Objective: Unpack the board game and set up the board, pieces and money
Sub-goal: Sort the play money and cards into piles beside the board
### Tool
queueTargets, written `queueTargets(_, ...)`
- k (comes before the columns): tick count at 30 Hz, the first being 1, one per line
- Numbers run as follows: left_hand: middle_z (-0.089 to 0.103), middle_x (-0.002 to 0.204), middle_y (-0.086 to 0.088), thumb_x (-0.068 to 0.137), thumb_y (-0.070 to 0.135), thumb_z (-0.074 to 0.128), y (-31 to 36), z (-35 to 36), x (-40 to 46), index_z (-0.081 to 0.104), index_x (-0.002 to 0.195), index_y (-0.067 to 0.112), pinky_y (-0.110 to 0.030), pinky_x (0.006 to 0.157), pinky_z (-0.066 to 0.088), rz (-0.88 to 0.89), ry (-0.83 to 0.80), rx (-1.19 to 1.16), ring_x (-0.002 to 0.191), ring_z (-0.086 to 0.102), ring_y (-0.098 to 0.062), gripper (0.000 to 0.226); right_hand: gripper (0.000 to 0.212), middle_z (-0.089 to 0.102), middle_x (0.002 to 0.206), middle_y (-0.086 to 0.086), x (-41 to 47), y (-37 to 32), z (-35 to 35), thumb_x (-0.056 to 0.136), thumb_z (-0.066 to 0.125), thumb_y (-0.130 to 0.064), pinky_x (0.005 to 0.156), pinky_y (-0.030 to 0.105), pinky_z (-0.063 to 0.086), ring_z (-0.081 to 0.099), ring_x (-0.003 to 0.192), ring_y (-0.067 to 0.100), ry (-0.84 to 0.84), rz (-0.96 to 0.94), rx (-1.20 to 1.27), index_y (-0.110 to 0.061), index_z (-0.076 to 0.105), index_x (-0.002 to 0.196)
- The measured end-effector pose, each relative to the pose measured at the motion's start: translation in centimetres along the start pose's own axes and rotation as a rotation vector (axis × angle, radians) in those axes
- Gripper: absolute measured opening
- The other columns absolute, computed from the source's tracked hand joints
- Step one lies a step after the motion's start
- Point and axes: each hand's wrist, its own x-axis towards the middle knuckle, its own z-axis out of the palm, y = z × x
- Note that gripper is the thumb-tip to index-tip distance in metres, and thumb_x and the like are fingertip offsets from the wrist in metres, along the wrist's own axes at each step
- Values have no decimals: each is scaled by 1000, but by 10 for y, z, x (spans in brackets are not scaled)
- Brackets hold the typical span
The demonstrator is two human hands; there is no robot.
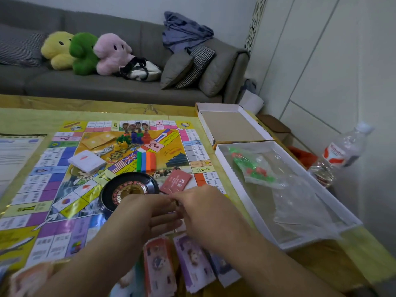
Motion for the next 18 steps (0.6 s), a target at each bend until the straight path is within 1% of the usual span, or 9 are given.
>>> queueTargets(2,77,97,-28,97,-7,56,3,10,-4,64,110,-8,-47,71,64,-32,-12,0,90,77,-41,16,14,69,96,6,-2,16,-2,92,61,-12,71,39,57,66,90,28,0,108,-8,-19,68,101)
queueTargets(3,77,97,-27,97,-8,55,4,12,-5,64,110,-5,-48,72,63,-16,-25,23,91,77,-39,16,9,68,95,5,-3,26,-4,93,61,-13,70,37,56,66,89,27,4,157,-36,-20,66,96)
queueTargets(5,79,98,-20,96,-8,58,3,11,-8,66,110,-1,-45,70,65,57,-66,91,89,79,-33,18,5,70,99,3,-5,47,-10,97,66,-19,72,34,56,65,90,23,9,218,-97,-22,70,99)
queueTargets(7,80,97,-16,97,-6,59,2,5,-11,69,111,1,-42,66,65,103,-72,150,88,79,-31,19,13,68,103,2,-7,67,-13,100,67,-29,74,31,48,58,92,19,14,227,-166,-27,75,110)
queueTargets(9,80,95,-15,97,-5,60,3,2,-12,71,111,1,-38,62,63,124,-57,186,86,79,-32,19,19,62,100,1,-7,83,-11,100,68,-36,77,34,41,48,95,20,4,248,-236,-34,75,117)
queueTargets(11,80,92,-15,96,-4,61,5,1,-14,72,108,1,-35,58,60,135,-50,205,79,77,-28,17,22,56,99,-1,-6,93,-5,97,70,-39,84,39,42,44,99,21,-26,274,-286,-38,74,119)
queueTargets(13,80,89,-15,96,-5,61,6,-1,-15,74,103,2,-32,55,57,152,-32,222,71,74,-24,16,24,55,102,-2,-6,98,1,97,69,-41,94,43,43,43,103,22,-52,282,-324,-38,73,120)
queueTargets(14,80,87,-15,96,-5,61,7,-2,-16,74,101,2,-32,54,55,160,-27,231,69,73,-22,16,24,55,104,-2,-7,100,2,97,68,-42,96,44,43,43,104,23,-56,280,-345,-38,73,120)
queueTargets(18,79,86,-13,96,-5,60,8,-9,-14,76,96,4,-35,58,52,182,-28,255,67,70,-19,19,24,52,106,-5,-10,107,6,97,67,-47,94,39,37,40,105,21,-67,266,-396,-35,75,116)
